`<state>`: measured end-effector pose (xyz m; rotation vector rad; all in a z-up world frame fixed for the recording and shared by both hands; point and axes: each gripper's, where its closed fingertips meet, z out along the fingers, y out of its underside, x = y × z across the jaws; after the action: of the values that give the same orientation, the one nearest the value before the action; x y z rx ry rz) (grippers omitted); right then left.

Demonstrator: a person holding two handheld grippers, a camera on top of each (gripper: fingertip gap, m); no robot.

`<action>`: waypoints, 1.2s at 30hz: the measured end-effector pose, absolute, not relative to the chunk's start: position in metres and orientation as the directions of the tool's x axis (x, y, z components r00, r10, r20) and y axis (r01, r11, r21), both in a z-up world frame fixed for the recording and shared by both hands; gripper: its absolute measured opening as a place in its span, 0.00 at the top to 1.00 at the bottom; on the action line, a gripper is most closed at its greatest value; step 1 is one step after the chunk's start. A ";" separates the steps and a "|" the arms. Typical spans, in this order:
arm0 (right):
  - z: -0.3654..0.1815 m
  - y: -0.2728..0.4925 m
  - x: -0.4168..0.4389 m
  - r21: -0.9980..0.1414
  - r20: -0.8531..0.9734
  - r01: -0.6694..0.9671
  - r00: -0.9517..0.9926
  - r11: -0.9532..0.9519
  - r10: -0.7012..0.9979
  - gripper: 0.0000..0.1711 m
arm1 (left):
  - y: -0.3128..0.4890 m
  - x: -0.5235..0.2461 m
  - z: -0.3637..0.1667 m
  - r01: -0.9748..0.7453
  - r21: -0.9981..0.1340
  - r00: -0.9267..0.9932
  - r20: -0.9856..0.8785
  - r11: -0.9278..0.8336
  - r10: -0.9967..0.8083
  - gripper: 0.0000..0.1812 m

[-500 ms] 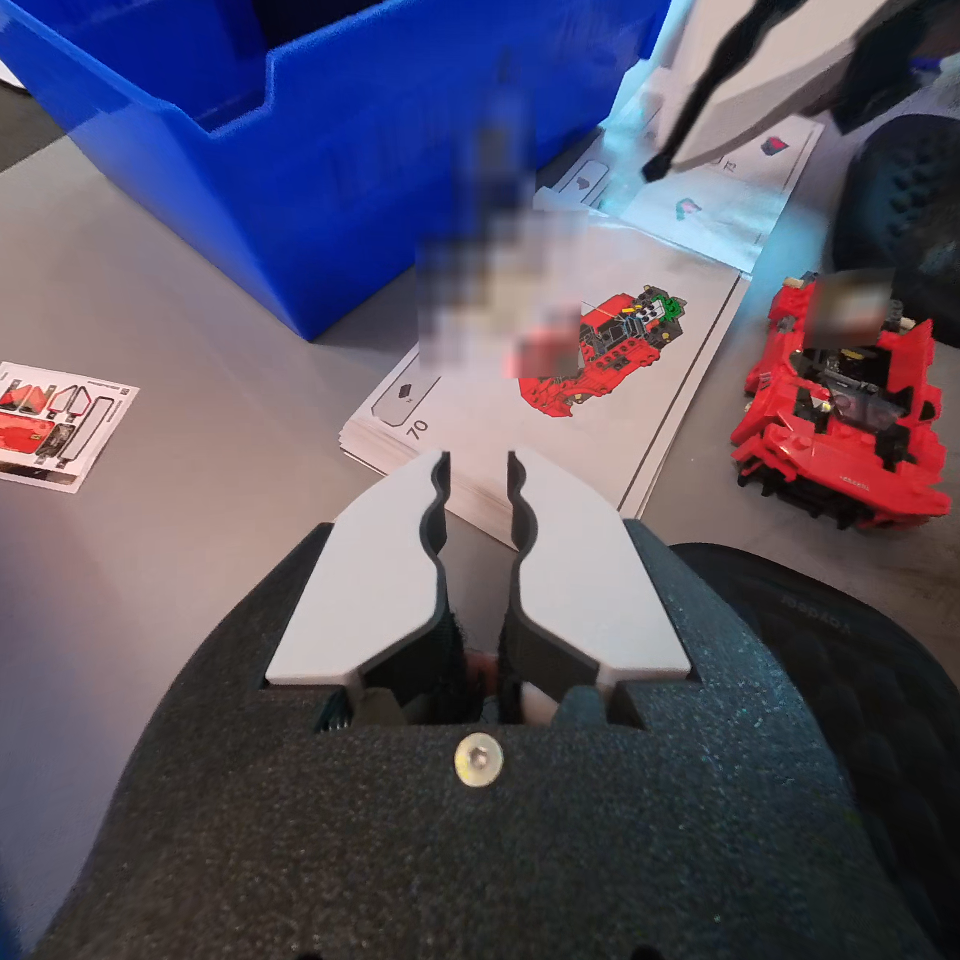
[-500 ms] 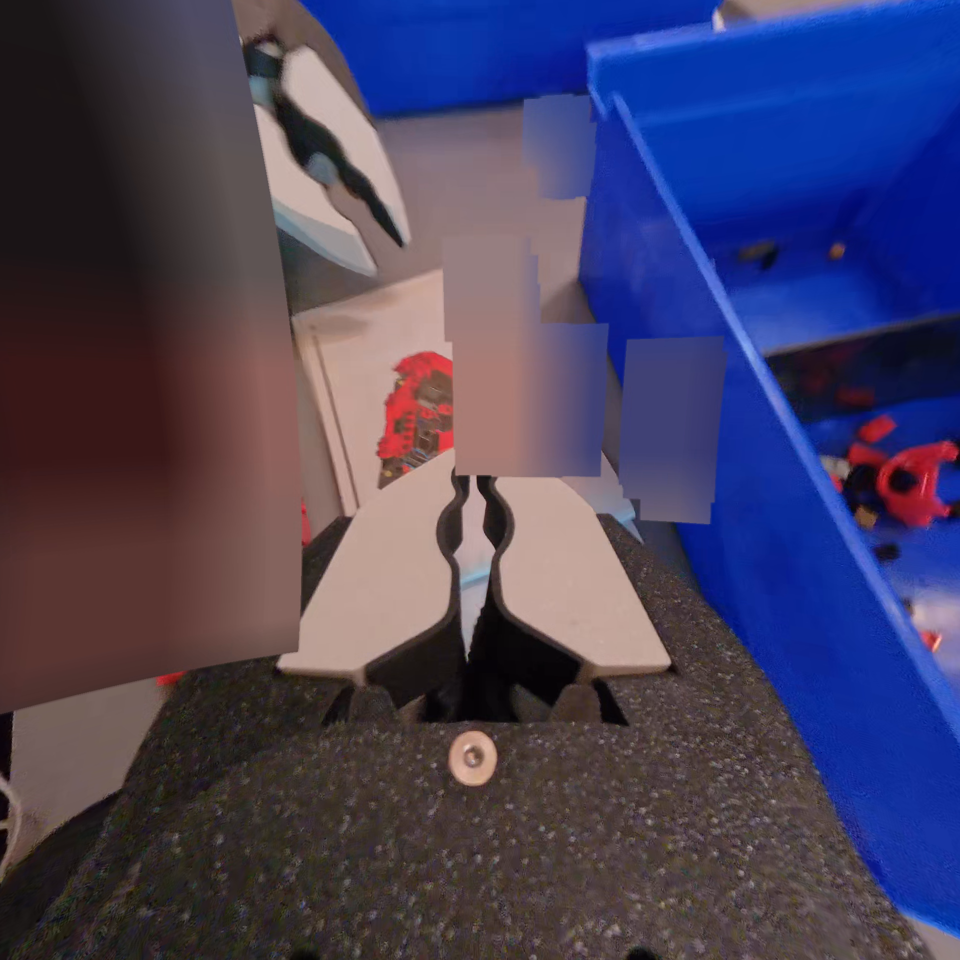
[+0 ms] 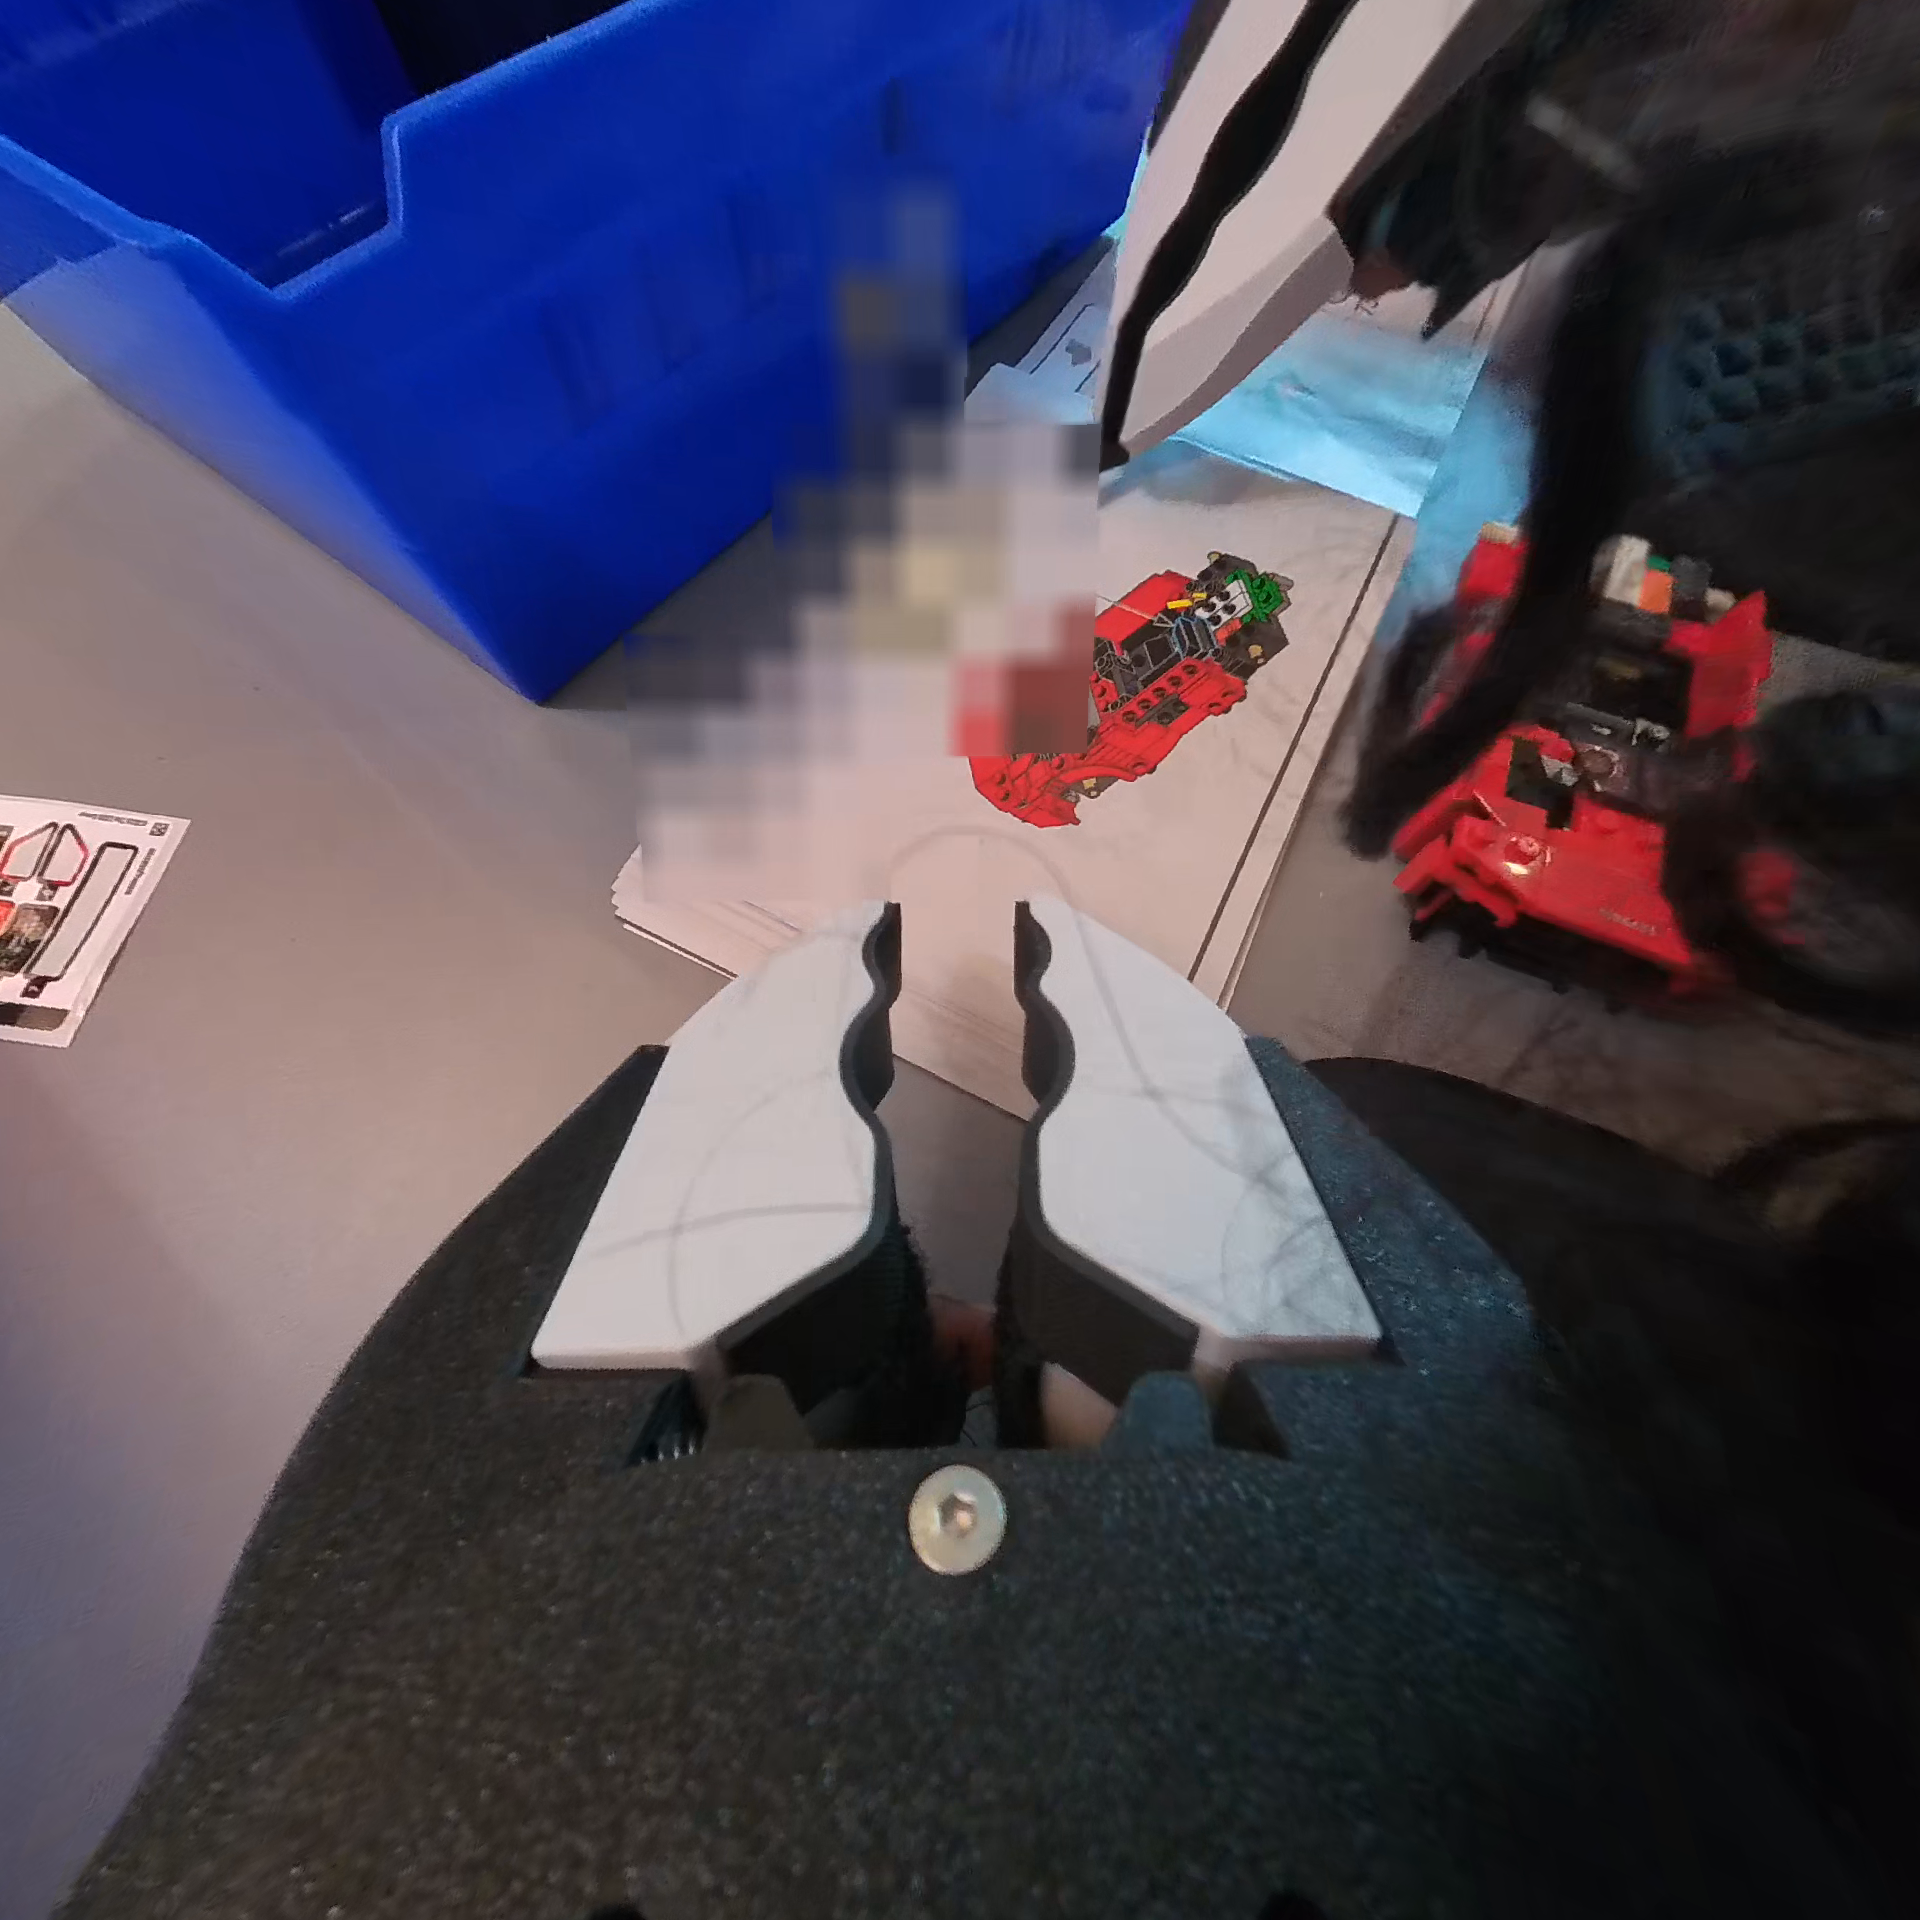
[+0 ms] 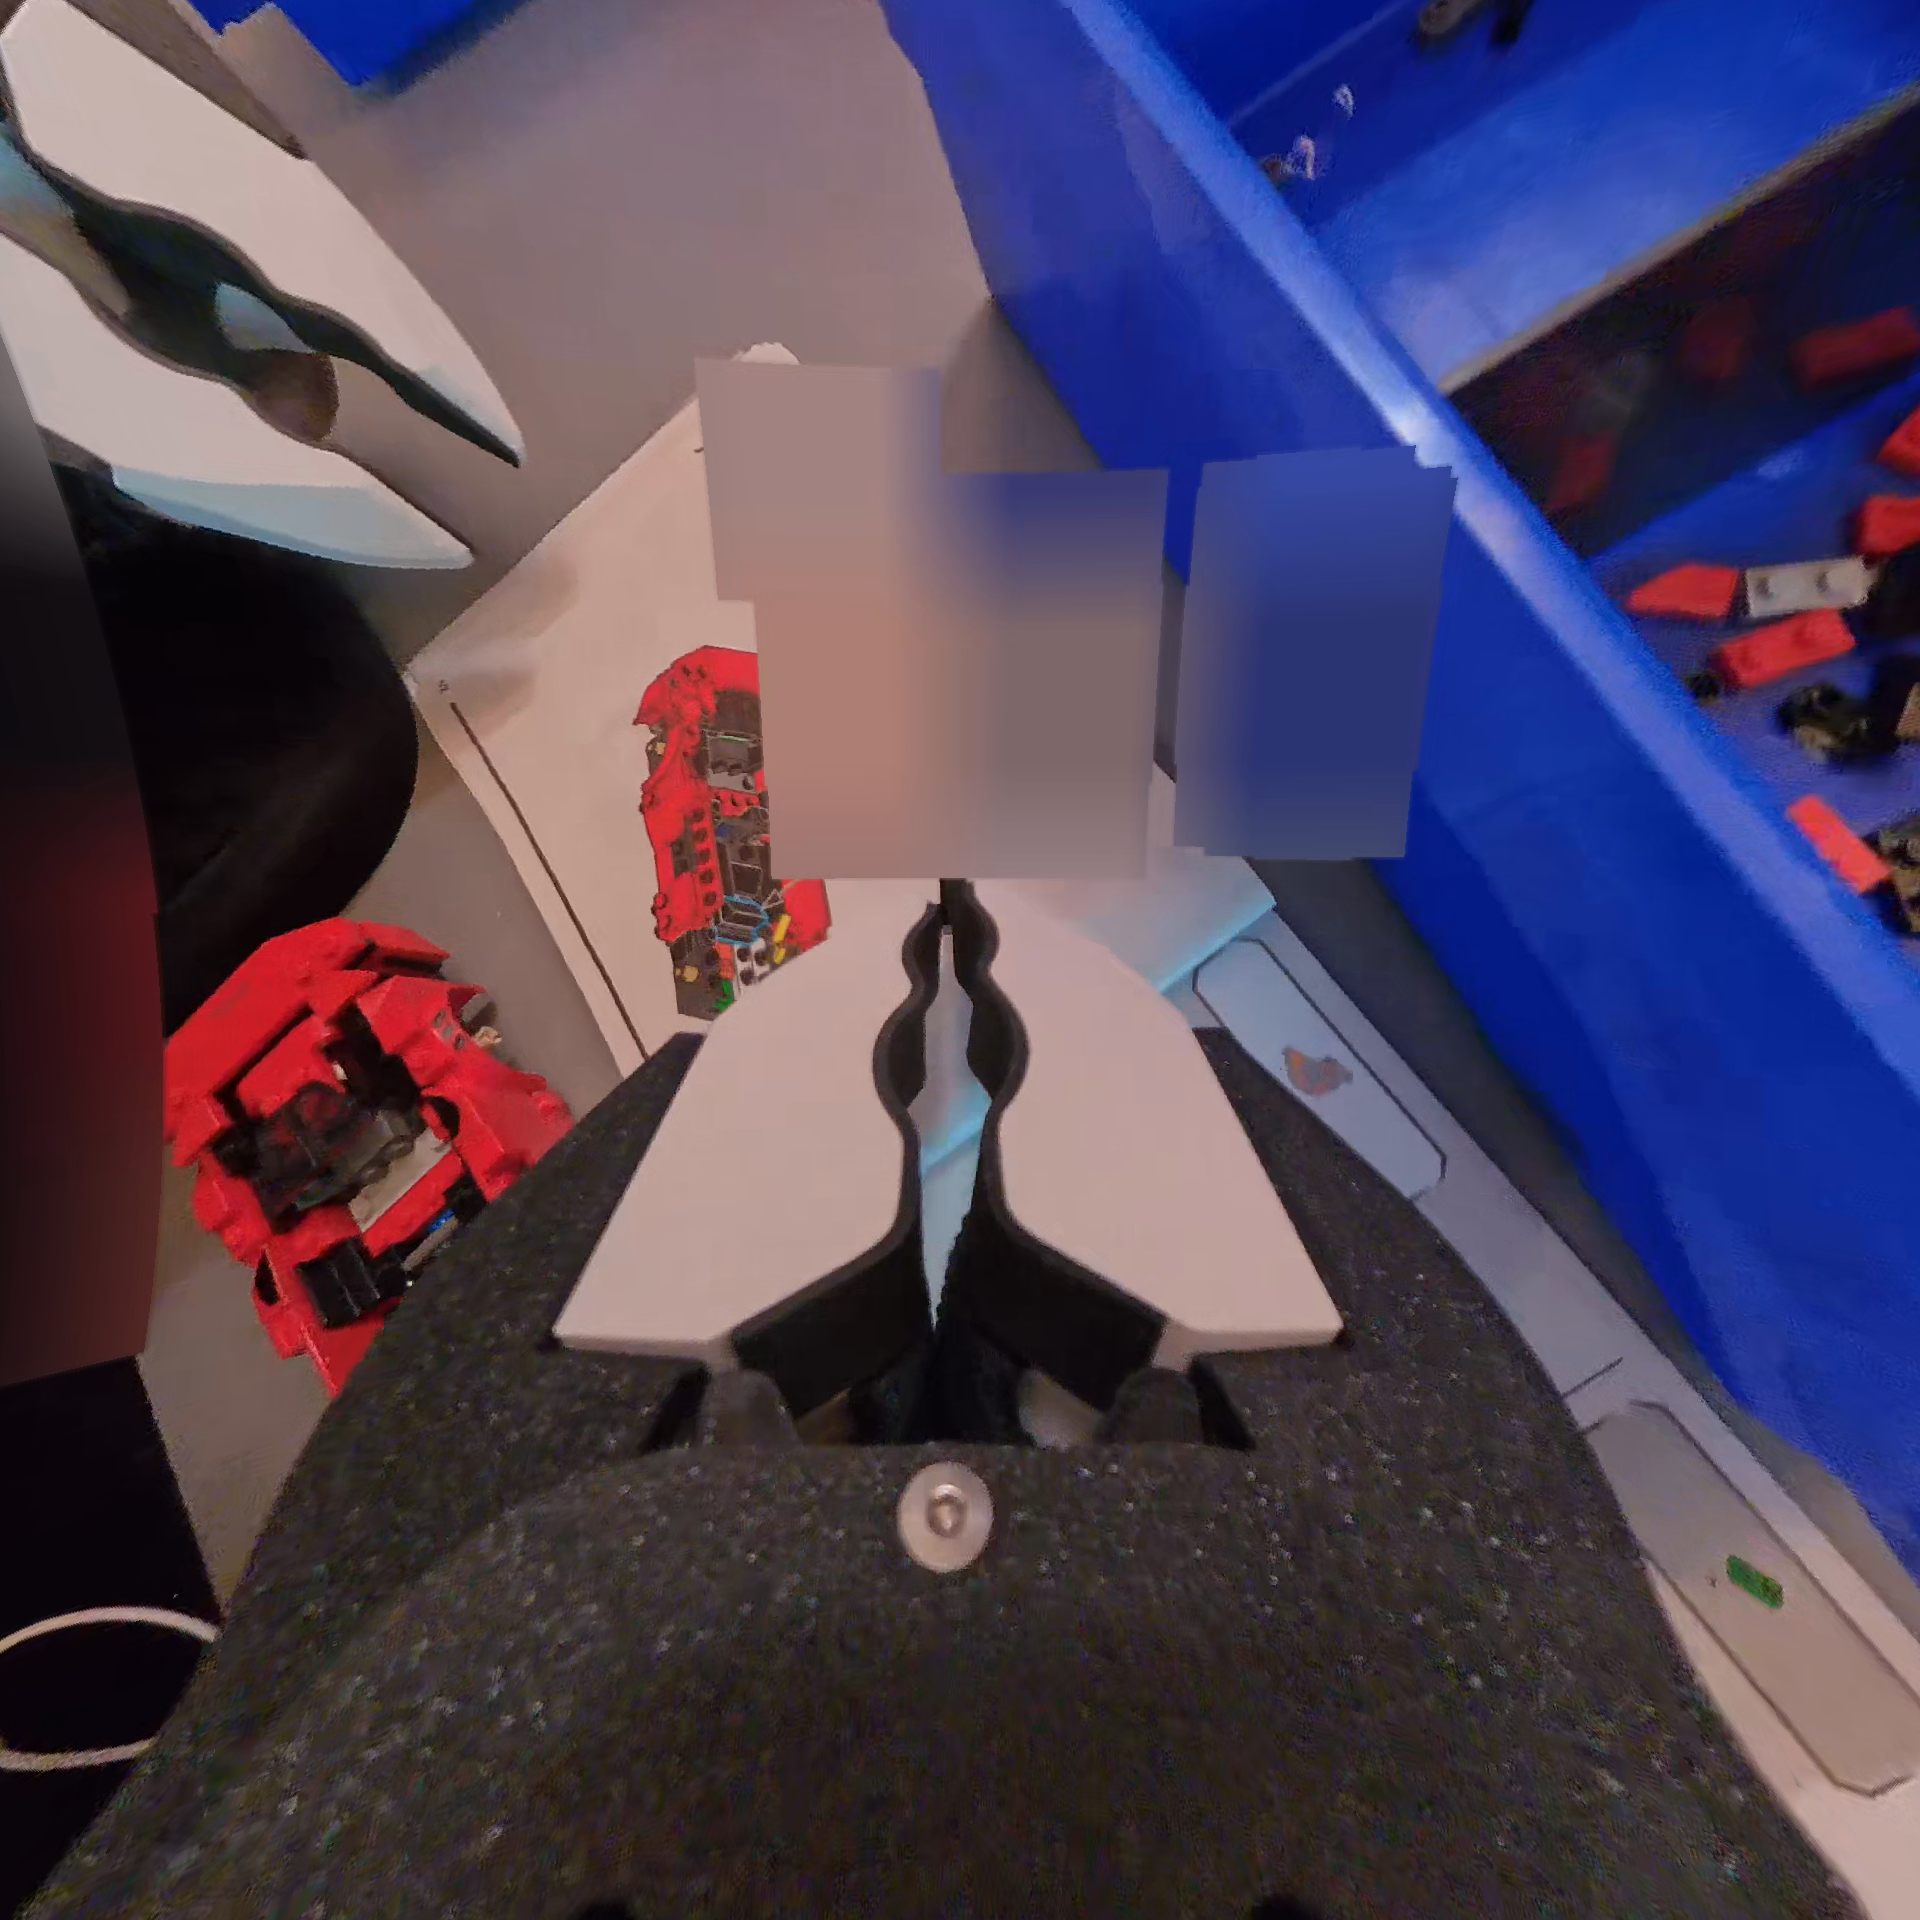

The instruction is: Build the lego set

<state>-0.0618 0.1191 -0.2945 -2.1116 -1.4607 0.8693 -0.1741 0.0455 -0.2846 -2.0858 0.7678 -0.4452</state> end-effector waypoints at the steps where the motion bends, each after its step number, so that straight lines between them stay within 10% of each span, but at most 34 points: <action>1: -0.296 0.120 -0.061 -0.648 -0.263 0.665 0.262 -0.371 0.929 0.99 | 0.045 -0.174 -0.285 -0.362 -0.814 0.748 0.037 -0.454 -0.663 0.89; 36: -0.303 0.146 0.009 -0.603 -0.167 0.694 0.372 -0.393 0.913 0.86 | 0.045 -0.177 -0.294 -0.394 -0.783 0.753 0.024 -0.480 -0.658 0.89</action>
<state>0.0092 0.1462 -0.3027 -2.2026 -1.3902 0.6782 -0.1769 0.0452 -0.2935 -2.1332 0.7868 -0.4124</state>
